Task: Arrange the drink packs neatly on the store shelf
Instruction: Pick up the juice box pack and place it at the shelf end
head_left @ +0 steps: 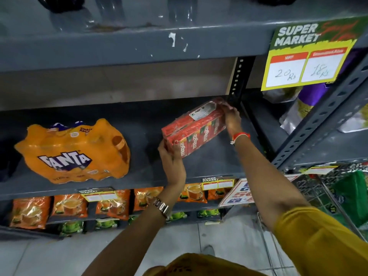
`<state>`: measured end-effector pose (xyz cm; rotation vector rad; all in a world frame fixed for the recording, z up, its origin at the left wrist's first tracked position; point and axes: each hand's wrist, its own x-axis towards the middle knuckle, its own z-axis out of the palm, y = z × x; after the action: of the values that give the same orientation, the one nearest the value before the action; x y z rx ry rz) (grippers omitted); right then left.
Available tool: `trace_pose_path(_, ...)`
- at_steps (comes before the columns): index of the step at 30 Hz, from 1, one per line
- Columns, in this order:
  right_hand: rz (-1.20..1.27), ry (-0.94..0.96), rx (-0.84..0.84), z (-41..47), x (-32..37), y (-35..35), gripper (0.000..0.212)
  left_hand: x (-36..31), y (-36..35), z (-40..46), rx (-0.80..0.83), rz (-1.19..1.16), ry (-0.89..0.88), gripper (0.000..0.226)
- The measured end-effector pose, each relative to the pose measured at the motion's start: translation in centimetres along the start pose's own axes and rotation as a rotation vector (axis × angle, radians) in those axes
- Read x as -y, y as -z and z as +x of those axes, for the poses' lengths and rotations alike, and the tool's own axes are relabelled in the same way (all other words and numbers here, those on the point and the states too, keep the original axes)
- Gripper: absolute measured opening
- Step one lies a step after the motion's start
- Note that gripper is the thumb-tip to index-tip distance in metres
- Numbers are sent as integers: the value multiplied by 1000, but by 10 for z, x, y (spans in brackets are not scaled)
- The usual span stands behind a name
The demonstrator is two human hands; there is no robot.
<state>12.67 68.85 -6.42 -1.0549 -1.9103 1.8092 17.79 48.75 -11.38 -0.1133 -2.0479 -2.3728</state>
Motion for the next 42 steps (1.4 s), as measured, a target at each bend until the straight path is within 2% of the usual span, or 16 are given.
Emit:
trace_pose_path(1, -3, 8, -22, -2, -1, 2, 50, -1, 3, 5, 12, 22, 6, 76)
trace_pose_path(2, -7, 20, -45, -5, -2, 5, 50, -1, 6, 11, 19, 49, 24, 71)
trace_pose_path(5, 50, 48, -123, -17, -14, 12, 44, -5, 15, 32, 46, 114, 82, 40)
trace_pose_path(8, 113, 40, -212, -35, -25, 19, 40, -7, 28, 45, 104, 178, 88, 41)
trace_pose_path(12, 157, 19, -233, -54, -32, 31, 37, -8, 39, 44, 186, 188, 106, 40)
trace_pose_path(15, 211, 15, -260, -69, -37, 38, 12, -9, 43, 32, 236, 190, 83, 35)
trace_pose_path(18, 245, 14, -303, -79, -44, 45, 7, -8, 47, 17, 253, 203, 25, 36)
trace_pose_path(22, 242, 22, -359, -100, -52, 46, 37, -8, 51, 6, 266, 273, -32, 36)
trace_pose_path(42, 249, 113, -371, -134, -65, 48, 39, -13, 58, -16, 270, 311, -63, 32)
